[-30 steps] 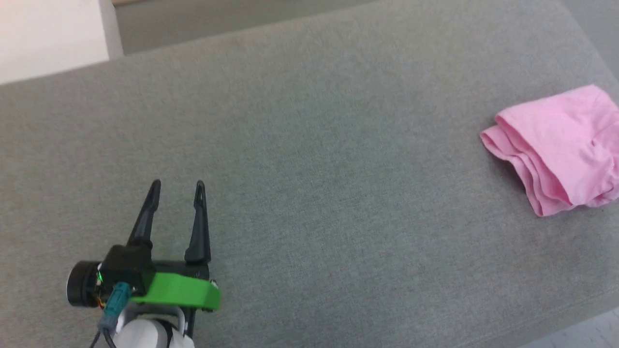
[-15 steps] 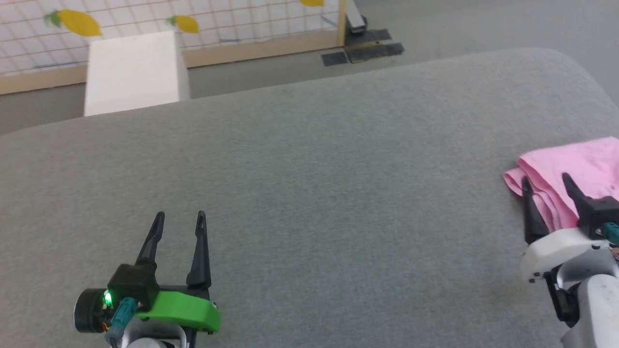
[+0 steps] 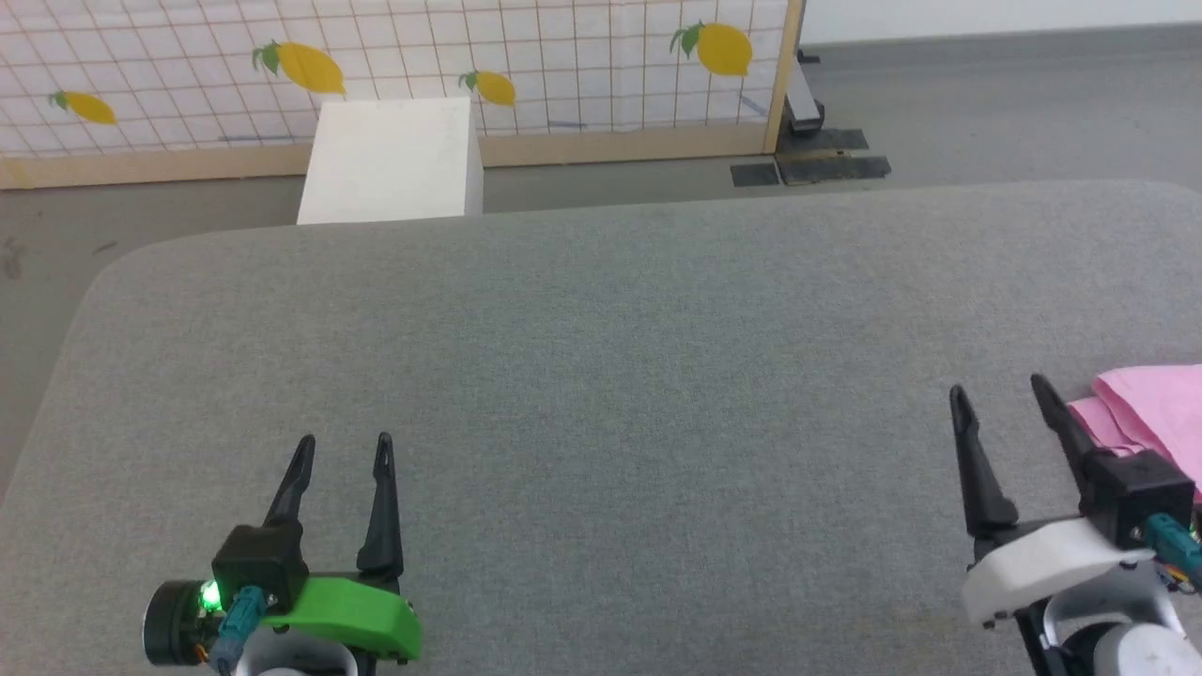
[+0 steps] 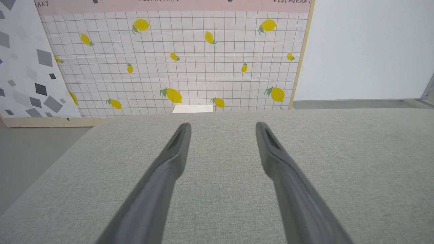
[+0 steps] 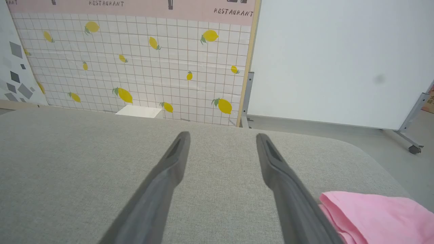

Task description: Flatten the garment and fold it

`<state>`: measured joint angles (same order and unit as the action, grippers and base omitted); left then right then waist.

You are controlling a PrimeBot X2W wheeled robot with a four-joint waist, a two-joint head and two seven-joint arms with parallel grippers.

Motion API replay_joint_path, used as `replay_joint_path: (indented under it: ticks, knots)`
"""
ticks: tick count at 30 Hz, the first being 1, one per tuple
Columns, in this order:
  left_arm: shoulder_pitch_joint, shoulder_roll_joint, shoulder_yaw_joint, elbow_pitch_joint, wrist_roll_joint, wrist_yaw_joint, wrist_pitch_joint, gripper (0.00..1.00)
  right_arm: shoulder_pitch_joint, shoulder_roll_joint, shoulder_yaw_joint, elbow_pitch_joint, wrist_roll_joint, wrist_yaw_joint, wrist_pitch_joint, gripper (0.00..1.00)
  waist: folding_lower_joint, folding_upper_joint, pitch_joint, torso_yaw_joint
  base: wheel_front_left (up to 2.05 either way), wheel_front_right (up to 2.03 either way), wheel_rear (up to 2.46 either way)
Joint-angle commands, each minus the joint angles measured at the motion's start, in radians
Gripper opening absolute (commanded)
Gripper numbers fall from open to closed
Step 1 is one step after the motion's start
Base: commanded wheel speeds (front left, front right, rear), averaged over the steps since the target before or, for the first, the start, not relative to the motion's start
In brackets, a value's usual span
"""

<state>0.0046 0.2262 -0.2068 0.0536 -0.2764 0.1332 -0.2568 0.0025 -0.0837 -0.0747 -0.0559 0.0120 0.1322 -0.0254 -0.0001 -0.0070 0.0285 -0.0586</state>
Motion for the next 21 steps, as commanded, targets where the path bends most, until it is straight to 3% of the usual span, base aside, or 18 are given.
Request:
replay_joint_path:
  ticks: [1,21]
  knots:
    - [0.018,-0.001,0.002,0.008,-0.005,-0.003,-0.004,1.0,0.023,0.007,0.009,-0.017,0.009,-0.002,0.007,1.0,0.0001,0.007,-0.011,0.007,0.0,0.0,0.0]
    - [0.008,-0.023,0.009,0.066,-0.008,-0.035,-0.005,1.0,0.062,0.03,0.033,-0.047,0.028,-0.002,0.033,1.0,0.0001,0.007,-0.009,0.0,0.0,0.0,0.0]
